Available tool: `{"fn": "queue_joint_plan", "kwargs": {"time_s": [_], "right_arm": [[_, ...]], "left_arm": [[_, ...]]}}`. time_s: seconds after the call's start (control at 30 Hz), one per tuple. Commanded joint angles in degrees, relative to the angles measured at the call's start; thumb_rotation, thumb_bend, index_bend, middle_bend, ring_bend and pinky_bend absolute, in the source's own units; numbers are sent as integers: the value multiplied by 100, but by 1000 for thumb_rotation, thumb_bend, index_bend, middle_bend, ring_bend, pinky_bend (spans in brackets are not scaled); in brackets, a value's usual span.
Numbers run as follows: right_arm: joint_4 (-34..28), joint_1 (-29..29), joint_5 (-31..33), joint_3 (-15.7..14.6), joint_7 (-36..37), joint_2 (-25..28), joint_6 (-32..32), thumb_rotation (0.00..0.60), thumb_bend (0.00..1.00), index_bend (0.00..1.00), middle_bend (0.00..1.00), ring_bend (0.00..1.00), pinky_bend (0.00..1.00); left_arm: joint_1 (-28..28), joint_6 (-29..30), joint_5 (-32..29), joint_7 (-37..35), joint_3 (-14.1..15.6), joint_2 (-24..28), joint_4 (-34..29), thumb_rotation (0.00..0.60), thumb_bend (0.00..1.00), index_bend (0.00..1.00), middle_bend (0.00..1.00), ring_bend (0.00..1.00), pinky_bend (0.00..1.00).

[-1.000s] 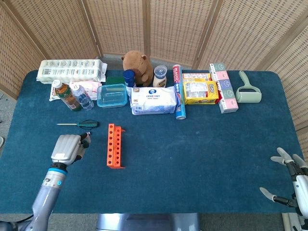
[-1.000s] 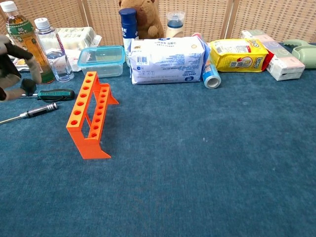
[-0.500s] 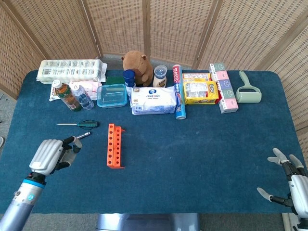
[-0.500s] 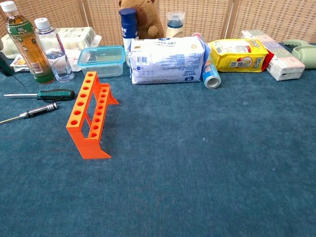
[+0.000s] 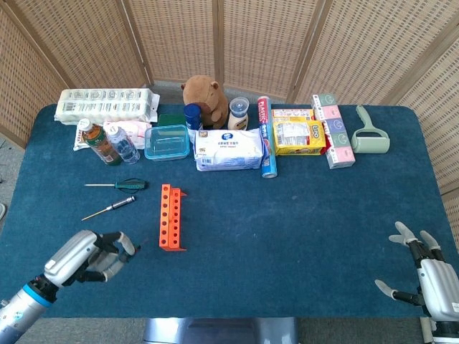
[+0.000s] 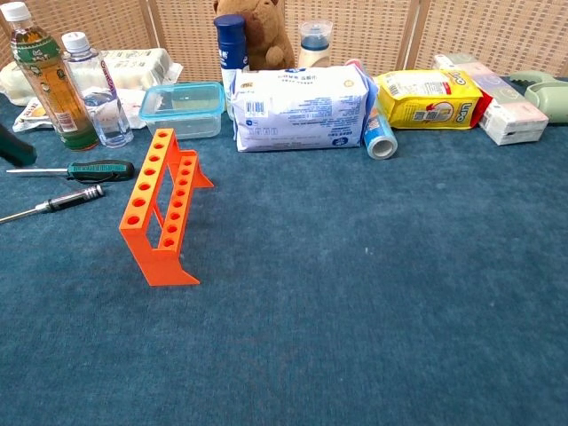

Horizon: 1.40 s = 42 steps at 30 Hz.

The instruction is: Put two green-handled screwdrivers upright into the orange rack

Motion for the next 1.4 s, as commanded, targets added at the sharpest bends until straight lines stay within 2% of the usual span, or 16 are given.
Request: {"fn": "queue_joint_plan", "kwargs": {"time_s": [0.03,0.57,1.0,1.4], "right_arm": [[6,-9,-5,3,21,6,27,600,115,70,281,261,17],[28,-23,-4,-2,171,78,62,600,115,70,281,261,17],[32,-36,-8,-4,232,110,93,600,115,70,281,262,17],[31,-40,-3,-7,256,125,95,600,115,70,281,261,17]], "left_arm": [[-118,-80,373,-387,157,97,198,600,447,538,889,802,827],[-292,-293,-29,-231,-6,-174,144,600,446,538,889,801,828],[-652,-691,-557,-887,-237,-269,310,600,447,538,889,802,828],[-822,-875,-528,-1341,-251,-324,457,600,447,538,889,802,828]]}}
